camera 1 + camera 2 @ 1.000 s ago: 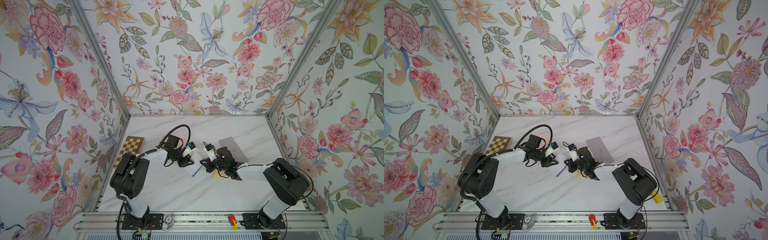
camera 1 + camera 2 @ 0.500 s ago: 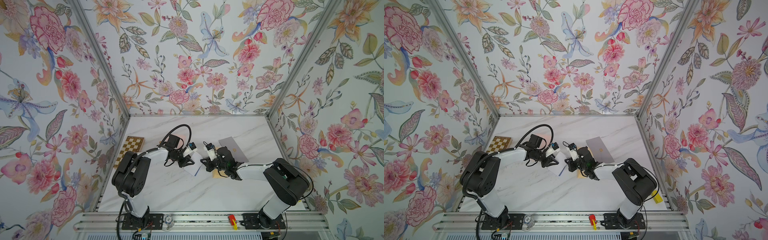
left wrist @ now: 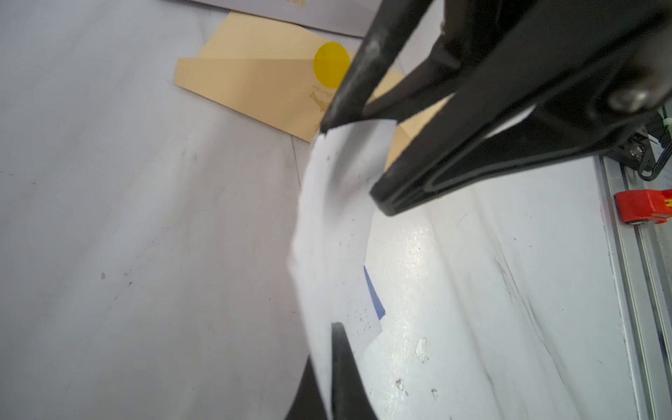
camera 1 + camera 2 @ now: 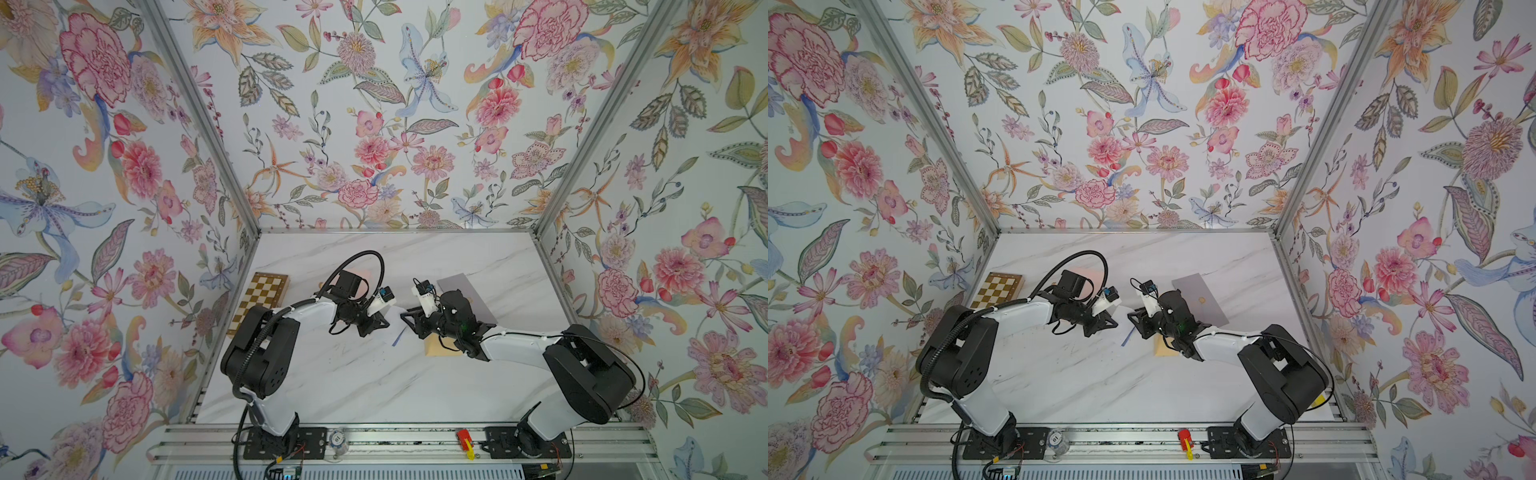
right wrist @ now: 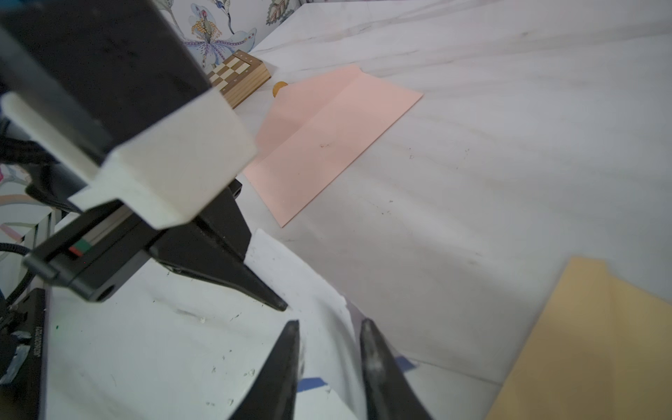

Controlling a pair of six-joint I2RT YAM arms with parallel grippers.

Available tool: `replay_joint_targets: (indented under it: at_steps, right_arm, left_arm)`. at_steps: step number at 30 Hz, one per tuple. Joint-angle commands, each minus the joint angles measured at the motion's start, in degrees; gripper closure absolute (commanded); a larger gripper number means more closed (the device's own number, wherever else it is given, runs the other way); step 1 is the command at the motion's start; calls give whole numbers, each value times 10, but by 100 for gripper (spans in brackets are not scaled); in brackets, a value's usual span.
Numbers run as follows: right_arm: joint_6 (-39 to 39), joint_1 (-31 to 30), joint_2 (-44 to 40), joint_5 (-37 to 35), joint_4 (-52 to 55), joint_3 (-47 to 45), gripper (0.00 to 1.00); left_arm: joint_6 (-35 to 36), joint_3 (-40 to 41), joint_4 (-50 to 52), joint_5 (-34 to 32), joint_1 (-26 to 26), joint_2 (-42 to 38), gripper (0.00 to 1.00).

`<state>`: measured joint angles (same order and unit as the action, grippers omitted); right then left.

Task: Fold the letter paper in half and place it into the envelope
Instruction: Pick up the letter paper from the center of the board.

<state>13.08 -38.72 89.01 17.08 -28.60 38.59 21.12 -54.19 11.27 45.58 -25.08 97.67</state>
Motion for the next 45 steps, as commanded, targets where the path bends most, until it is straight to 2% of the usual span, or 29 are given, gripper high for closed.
replay_joint_targets:
  at_steps: [1, 2, 4, 8, 11, 17, 29, 37, 45]
  right_arm:
    - [-23, 35, -47, 58, 70, 28, 54]
    - [-32, 49, -58, 81, 105, 43, 43]
    - [-53, 73, -76, 145, 165, 73, 36]
    - [-80, 114, -96, 279, 246, 119, 33]
    - [-98, 118, -104, 320, 266, 136, 33]
    - [-105, 117, -92, 322, 230, 129, 33]
    - [-96, 116, -33, 351, 173, 137, 33]
    - [-58, 120, -4, 387, 99, 140, 32]
    - [-48, 121, 7, 395, 71, 147, 34]
  left_arm:
    - [-36, 23, -52, -32, -2, -69, 100]
    - [-46, 30, -67, -35, -1, -87, 100]
    - [-72, 39, -98, -31, 3, -125, 100]
    - [-123, 39, -144, 6, 13, -153, 100]
    - [-171, 48, -207, 32, 14, -157, 100]
    - [-221, 54, -257, 32, 13, -167, 100]
    - [-250, 73, -298, 69, 14, -204, 100]
    - [-254, 75, -308, 99, 14, -202, 100]
    - [-265, 80, -330, 122, 14, -201, 100]
